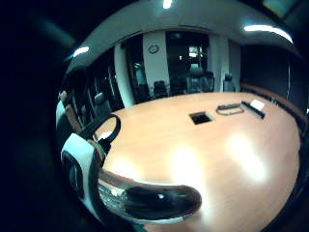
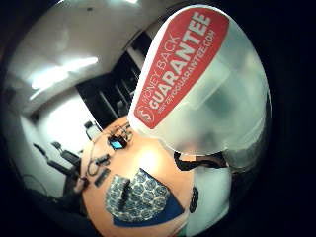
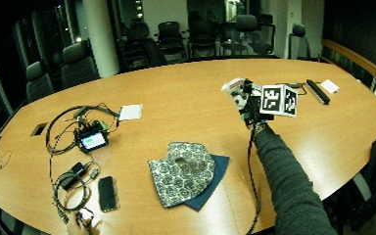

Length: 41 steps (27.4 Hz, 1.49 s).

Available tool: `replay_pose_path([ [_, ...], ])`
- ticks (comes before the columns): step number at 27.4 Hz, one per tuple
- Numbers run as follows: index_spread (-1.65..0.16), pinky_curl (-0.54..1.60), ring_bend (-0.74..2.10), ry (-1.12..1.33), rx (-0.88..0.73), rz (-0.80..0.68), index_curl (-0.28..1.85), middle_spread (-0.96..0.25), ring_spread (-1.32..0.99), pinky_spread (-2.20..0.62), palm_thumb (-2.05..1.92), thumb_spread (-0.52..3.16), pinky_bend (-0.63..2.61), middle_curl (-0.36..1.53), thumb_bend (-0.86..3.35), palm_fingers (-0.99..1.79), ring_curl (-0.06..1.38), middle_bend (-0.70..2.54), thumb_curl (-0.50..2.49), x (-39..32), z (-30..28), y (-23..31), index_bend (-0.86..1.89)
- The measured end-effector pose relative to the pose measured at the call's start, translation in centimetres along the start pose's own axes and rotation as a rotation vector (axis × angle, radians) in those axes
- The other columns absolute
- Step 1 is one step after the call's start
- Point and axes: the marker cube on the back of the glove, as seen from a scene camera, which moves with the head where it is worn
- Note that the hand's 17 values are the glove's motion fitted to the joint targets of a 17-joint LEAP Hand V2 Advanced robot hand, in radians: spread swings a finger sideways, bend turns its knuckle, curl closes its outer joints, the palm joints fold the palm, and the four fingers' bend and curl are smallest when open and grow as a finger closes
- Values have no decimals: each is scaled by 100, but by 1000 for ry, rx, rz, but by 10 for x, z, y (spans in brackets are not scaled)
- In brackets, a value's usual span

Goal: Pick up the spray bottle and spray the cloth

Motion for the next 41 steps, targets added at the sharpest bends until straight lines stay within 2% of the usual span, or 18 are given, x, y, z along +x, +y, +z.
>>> replay_pose_path([
  [9,-27,43,79,219,-147,-417,49,-21,-21,-34,89,100,59,56,-2,140,50,55,52,-28,5,19,21],
  [18,-27,43,80,348,-248,-729,51,-21,-20,-34,89,95,59,56,-2,139,49,56,55,-48,21,49,20],
  [25,-28,43,81,436,-316,-913,53,-21,-20,-34,88,93,59,56,-2,138,49,56,57,-47,34,77,20],
  [34,-28,43,81,492,-426,-963,55,-21,-20,-34,88,91,59,56,-2,138,48,57,60,-33,37,117,19],
  [38,-28,43,82,446,-425,-865,55,-21,-20,-34,88,90,59,56,-2,138,48,57,61,-34,33,115,19],
  [41,-28,43,81,380,-375,-733,56,-21,-20,-34,88,90,59,56,-2,138,48,57,61,-43,23,92,19],
])
